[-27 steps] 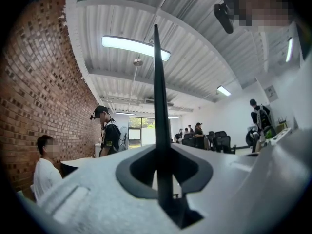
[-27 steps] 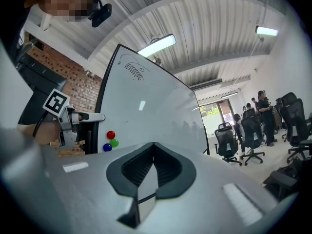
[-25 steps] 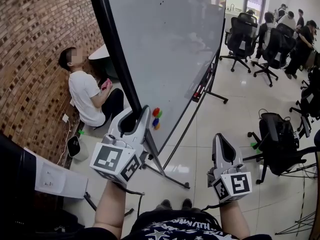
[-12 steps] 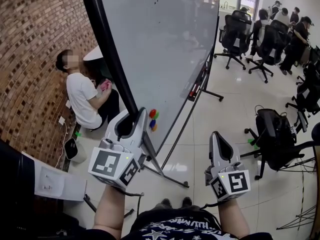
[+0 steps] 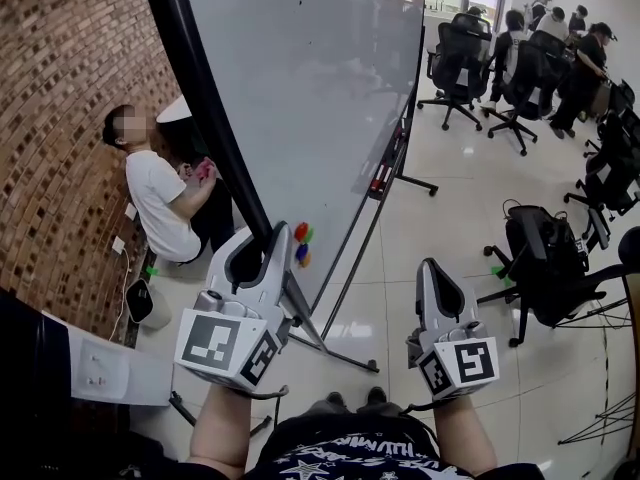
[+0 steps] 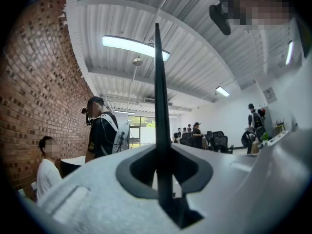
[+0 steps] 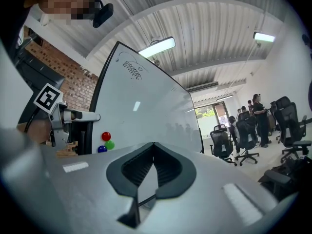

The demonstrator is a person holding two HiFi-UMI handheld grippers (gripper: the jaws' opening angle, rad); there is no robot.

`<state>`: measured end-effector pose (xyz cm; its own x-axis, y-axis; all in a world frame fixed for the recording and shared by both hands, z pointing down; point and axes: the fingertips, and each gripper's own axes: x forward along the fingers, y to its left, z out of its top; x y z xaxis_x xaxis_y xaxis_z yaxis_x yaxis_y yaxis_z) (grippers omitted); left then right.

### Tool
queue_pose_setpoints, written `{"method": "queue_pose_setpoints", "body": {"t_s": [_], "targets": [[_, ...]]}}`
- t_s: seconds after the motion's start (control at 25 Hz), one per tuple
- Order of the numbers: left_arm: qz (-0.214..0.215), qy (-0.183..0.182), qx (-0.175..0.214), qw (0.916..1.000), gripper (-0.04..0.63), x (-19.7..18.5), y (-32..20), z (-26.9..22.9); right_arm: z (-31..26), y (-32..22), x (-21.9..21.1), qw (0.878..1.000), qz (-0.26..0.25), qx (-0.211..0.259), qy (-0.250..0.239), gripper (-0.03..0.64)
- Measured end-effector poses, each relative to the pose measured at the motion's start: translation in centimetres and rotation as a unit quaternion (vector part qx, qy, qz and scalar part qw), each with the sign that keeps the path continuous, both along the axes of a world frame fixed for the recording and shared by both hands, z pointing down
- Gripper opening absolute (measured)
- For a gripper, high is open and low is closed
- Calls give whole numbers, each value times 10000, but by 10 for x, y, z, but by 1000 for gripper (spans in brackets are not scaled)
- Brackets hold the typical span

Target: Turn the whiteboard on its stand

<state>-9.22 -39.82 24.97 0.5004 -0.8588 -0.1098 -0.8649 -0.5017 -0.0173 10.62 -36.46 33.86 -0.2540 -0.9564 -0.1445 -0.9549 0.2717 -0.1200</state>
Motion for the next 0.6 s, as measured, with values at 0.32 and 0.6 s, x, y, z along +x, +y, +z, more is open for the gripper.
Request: {"method": "queue_pose_setpoints", "body": {"t_s": [0.32,0.6], "targets": [[55,37,-11,10000,60,-5,17,-2,13,22,-8,9992,376,-152,-56,8],[108,37,-75,9999,61,-5,24,-3,13,32,-14,9986,484,-217,39,8]]}}
